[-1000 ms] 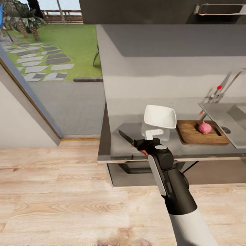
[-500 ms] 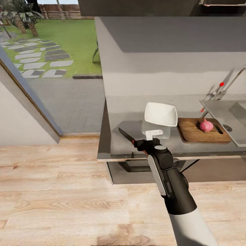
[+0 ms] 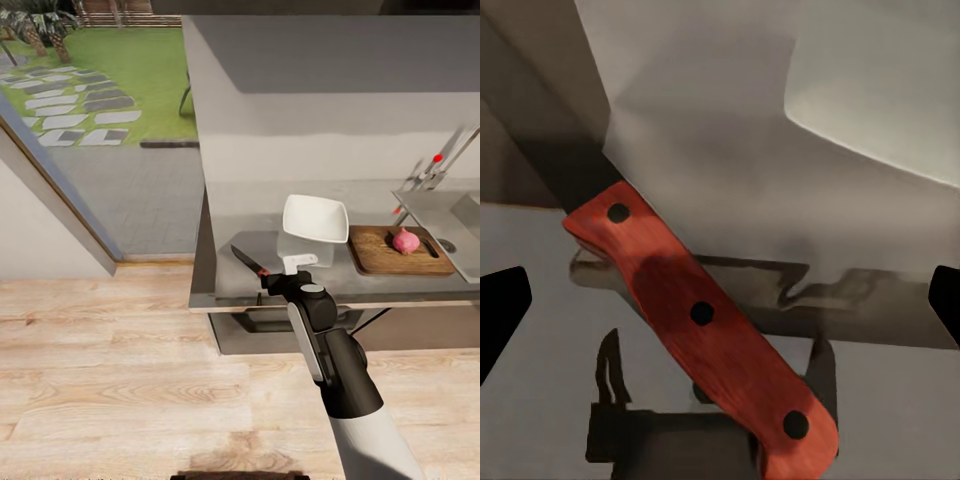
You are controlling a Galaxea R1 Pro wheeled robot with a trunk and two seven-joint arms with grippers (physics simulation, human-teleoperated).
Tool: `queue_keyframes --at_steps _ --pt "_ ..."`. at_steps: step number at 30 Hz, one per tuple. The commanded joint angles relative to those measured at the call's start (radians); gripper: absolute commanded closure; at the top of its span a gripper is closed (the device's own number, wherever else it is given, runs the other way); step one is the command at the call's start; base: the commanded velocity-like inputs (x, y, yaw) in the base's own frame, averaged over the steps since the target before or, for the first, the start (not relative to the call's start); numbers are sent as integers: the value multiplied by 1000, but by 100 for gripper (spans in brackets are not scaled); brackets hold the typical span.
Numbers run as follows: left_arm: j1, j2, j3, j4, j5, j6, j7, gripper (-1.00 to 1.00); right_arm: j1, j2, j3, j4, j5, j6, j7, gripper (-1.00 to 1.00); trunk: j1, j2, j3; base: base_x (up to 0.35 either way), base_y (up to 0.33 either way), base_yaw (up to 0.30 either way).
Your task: In the kitchen, take the Vidalia onion out of the sink, dice it on the chopping board with the paring knife, put the diced onion into the bowl on the countertop, then place both the paring knife and the chopping board into the sink.
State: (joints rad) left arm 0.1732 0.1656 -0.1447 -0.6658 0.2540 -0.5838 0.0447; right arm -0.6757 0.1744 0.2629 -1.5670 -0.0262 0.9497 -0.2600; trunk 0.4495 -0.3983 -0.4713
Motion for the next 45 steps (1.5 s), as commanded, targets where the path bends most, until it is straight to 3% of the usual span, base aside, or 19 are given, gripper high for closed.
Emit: queue_keyframes --at_steps 1,37,45 --pt "0 2 -7 -1 8 -2 5 -100 -1 0 1 -1 -3 5 -5 -100 1 -2 -3 0 0 0" --pt "0 2 -7 -1 8 -2 6 -100 -1 0 1 -1 -4 5 -5 -100 1 -2 -61 0 0 0" --pt "0 2 -7 -2 8 -2 5 -100 -1 0 1 -1 -4 3 -5 -100 1 -2 -64 45 0 0"
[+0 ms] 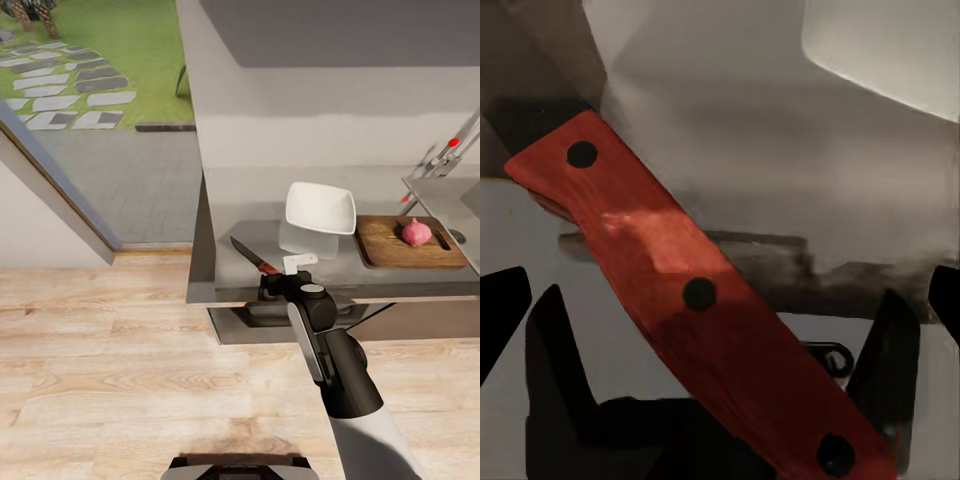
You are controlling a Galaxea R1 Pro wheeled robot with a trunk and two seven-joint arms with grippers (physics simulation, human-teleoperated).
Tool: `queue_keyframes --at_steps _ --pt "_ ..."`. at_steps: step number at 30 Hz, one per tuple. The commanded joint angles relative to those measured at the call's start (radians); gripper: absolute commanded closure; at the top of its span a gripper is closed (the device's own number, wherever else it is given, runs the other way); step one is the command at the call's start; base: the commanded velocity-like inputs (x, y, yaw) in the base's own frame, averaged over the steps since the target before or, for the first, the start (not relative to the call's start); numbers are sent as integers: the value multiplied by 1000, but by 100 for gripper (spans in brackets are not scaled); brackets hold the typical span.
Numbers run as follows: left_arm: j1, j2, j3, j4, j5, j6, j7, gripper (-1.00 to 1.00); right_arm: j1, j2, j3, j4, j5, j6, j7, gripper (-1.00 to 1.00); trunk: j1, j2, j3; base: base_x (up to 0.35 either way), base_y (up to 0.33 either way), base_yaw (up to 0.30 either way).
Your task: In the kitchen, take the Vidalia onion out of the sink, dice it on the chopping board with the paring knife, put the diced onion into the bowl on the countertop, then place both the paring knife and the chopping board into the sink.
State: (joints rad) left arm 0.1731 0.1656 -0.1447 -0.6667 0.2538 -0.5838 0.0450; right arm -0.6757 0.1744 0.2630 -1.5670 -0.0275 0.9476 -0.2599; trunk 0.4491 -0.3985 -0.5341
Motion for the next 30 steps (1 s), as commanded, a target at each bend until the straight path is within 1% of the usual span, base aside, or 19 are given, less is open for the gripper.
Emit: queue_keyframes --at_steps 1,6,30 --pt "0 2 -7 -2 8 -2 5 -100 -1 0 1 -1 -3 4 -5 -100 1 -2 -1 177 0 0" --pt "0 2 -7 -1 8 -2 5 -100 -1 0 1 -1 -3 4 -5 -100 1 -2 -1 107 0 0" --pt "0 2 -7 -1 8 -4 6 -100 1 0 4 1 -3 7 -5 -100 1 -2 -2 2 0 0"
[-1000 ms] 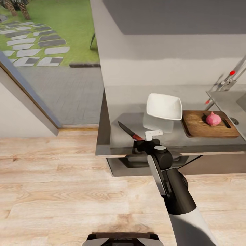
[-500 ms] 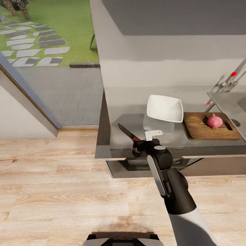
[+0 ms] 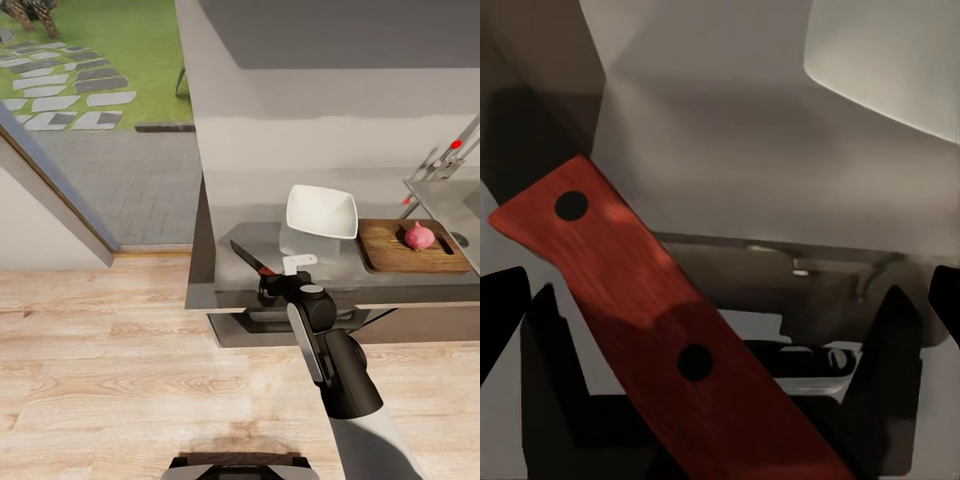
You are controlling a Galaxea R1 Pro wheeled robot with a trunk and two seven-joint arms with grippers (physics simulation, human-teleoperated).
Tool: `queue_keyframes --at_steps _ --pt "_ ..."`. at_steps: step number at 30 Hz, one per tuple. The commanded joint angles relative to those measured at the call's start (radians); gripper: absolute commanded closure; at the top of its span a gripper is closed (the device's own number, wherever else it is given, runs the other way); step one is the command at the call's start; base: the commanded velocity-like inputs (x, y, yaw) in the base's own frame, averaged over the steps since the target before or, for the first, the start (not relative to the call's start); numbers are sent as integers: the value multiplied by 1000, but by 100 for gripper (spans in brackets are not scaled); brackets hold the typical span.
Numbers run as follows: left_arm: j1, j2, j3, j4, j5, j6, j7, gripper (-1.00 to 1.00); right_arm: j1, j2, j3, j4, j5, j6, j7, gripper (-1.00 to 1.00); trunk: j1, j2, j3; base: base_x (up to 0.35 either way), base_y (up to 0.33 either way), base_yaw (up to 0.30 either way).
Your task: In the kitchen, take the Vidalia onion out of the sink, dice it on the chopping board with the paring knife, put the diced onion into the bowl on the countertop, then place both the paring knife and the chopping board into the sink.
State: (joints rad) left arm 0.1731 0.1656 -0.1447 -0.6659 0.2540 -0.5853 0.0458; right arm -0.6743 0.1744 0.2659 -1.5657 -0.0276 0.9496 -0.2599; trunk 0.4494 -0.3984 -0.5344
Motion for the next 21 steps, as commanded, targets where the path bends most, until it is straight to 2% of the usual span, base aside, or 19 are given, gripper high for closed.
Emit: queue_keyframes --at_steps 1,17,18,21 --pt "0 2 -7 -1 8 -2 5 -100 -1 0 1 -1 -3 5 -5 -100 1 -2 -2 0 0 0" --pt "0 2 -7 -1 8 -2 5 -100 1 0 0 0 -3 1 -5 -100 1 -2 -13 0 0 0" --pt "0 2 -7 -1 8 -2 5 -100 1 0 0 0 -3 1 -5 100 1 -2 -13 0 0 0" --pt "0 2 -7 -1 7 -1 5 -100 1 0 0 0 -3 1 -6 100 1 -2 -13 0 0 0"
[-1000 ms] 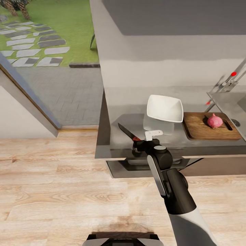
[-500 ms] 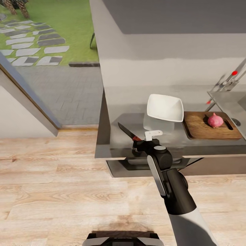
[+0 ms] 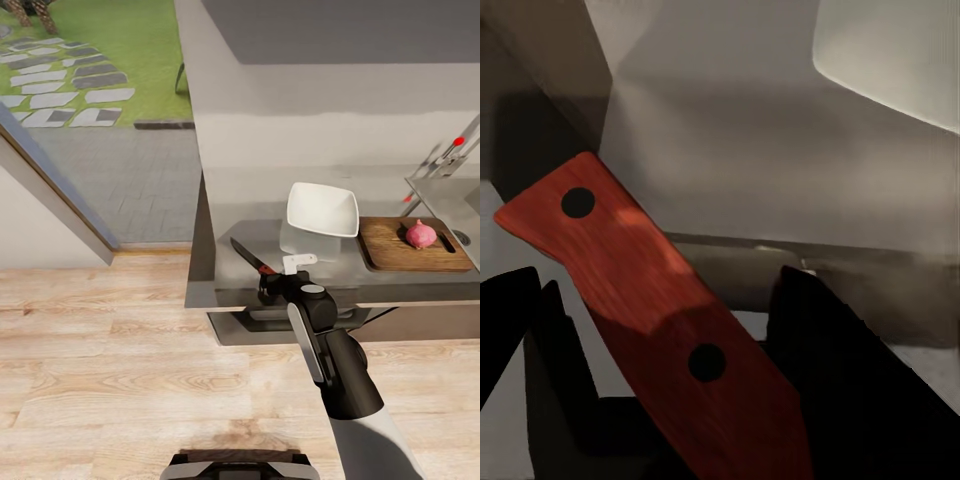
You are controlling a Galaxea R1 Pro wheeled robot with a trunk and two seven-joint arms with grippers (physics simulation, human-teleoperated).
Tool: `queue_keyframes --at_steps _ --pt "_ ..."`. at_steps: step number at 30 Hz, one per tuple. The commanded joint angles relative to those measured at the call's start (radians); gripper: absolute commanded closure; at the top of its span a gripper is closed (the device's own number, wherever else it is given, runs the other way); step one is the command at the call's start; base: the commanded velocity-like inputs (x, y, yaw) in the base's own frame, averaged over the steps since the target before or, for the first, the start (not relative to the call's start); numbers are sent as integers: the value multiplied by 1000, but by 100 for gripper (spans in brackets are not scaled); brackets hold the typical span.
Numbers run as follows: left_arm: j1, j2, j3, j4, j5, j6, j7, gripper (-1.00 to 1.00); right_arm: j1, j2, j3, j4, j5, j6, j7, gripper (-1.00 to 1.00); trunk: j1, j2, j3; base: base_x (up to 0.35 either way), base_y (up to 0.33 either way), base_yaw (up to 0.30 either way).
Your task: In the kitchen, take the Vidalia onion out of the sink, dice it on the chopping board with the paring knife, put the diced onion into the bowl on the countertop, then place both the paring knife and the chopping board into the sink.
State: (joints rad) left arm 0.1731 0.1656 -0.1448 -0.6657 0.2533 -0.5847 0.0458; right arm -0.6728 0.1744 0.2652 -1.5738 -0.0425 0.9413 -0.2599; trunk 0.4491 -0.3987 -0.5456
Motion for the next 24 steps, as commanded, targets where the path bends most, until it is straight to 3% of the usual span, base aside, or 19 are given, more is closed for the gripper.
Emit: queue_keyframes --at_steps 1,13,24 --pt "0 2 -7 -2 8 -2 5 -100 -1 0 0 8 12 10 -6 100 1 -1 -1 0 0 0" --pt "0 2 -7 -3 8 -3 5 -100 -1 0 1 8 12 10 -7 100 1 -1 -1 0 0 0" --pt "0 2 -7 -5 8 -3 5 -100 -1 0 2 7 12 10 -7 100 1 -1 14 0 0 0"
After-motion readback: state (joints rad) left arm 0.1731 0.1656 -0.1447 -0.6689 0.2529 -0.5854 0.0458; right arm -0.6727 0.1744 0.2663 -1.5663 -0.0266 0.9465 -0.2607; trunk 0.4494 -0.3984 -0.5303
